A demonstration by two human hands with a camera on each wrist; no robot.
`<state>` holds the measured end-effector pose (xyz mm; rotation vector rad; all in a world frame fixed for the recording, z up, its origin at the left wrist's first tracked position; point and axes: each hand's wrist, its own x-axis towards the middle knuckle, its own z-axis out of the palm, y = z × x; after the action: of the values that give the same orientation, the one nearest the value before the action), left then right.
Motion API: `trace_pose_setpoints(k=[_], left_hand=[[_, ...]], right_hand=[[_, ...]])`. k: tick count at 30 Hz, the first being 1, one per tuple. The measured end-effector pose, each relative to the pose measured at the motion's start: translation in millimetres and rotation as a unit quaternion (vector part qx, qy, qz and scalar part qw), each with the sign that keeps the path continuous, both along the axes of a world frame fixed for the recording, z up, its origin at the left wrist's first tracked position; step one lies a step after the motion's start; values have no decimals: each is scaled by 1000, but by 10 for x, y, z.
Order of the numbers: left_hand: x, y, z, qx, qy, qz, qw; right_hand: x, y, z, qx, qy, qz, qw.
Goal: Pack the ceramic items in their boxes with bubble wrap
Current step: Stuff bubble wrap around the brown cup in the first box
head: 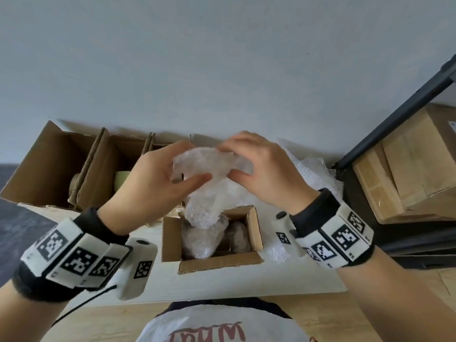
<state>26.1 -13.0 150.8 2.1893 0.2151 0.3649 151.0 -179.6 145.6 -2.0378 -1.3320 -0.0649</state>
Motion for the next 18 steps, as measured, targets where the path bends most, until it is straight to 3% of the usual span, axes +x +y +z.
trace_pose_setpoints(k=[5,8,10,12,15,18], left_hand=[[-124,52,-98,50,45,7,998],[-124,165,-245,11,86,9,996],[-116,198,-309,-17,117,-16,993],[-103,186,-370,-10,151,-58,987],[-92,140,-448,-10,164,-44,985],[-96,176,-503,23,158,61,985]], right_hand=[[24,26,-18,88,240,4,967],[39,5,-114,40,336,1,941],[41,-21,-230,-45,333,-4,942],[20,-41,-297,-85,270,11,959],[-12,-62,-313,-17,243,27,970],[-8,-118,-363,77,278,-33,957]])
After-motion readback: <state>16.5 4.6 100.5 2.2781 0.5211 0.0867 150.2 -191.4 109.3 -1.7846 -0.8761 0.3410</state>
